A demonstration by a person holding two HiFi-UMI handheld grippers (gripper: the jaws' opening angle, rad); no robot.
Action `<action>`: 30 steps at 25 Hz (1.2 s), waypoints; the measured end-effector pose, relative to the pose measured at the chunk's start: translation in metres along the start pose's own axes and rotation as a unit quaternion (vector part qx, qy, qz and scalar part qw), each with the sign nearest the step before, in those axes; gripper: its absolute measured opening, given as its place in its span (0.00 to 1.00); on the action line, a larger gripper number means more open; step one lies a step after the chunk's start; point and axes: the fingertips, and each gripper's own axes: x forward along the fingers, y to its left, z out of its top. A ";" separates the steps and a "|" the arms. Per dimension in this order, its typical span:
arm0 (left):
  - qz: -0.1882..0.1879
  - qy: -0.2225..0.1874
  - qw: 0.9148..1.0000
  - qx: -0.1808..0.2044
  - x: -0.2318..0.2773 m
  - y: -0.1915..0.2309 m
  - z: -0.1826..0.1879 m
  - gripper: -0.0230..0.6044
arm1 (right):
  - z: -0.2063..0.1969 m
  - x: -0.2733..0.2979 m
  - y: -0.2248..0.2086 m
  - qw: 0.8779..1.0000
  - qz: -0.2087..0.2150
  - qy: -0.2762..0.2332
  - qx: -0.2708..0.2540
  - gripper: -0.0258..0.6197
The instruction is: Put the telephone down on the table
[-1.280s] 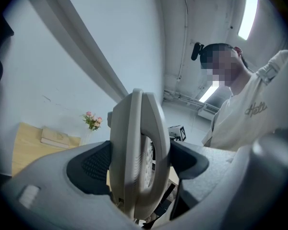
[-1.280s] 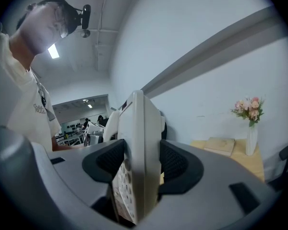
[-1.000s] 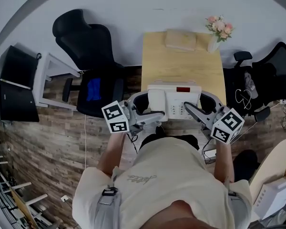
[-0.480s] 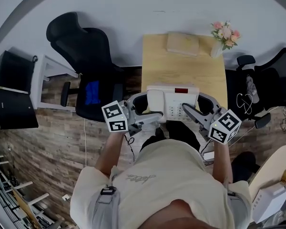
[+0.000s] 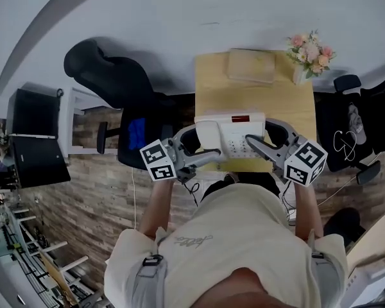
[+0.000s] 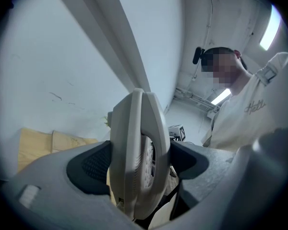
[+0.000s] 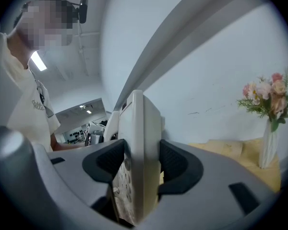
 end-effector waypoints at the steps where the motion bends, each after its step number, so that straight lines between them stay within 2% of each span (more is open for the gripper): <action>1: 0.003 0.002 1.000 -0.002 0.004 0.005 0.001 0.64 | 0.001 0.001 -0.007 1.000 0.003 0.002 0.003 0.39; 8: 0.020 -0.003 0.999 -0.025 0.026 0.036 0.001 0.64 | 0.002 0.009 -0.046 1.000 0.023 0.014 0.016 0.39; 15: 0.039 -0.009 0.998 -0.051 0.013 0.056 -0.010 0.64 | -0.011 0.033 -0.054 0.998 0.040 0.038 0.031 0.39; 24: 0.025 0.010 0.997 -0.070 -0.015 0.082 -0.016 0.64 | -0.026 0.068 -0.050 0.996 0.022 0.063 0.051 0.39; 30: 0.015 0.020 0.996 -0.087 -0.031 0.114 -0.020 0.64 | -0.035 0.100 -0.060 0.995 0.013 0.078 0.060 0.39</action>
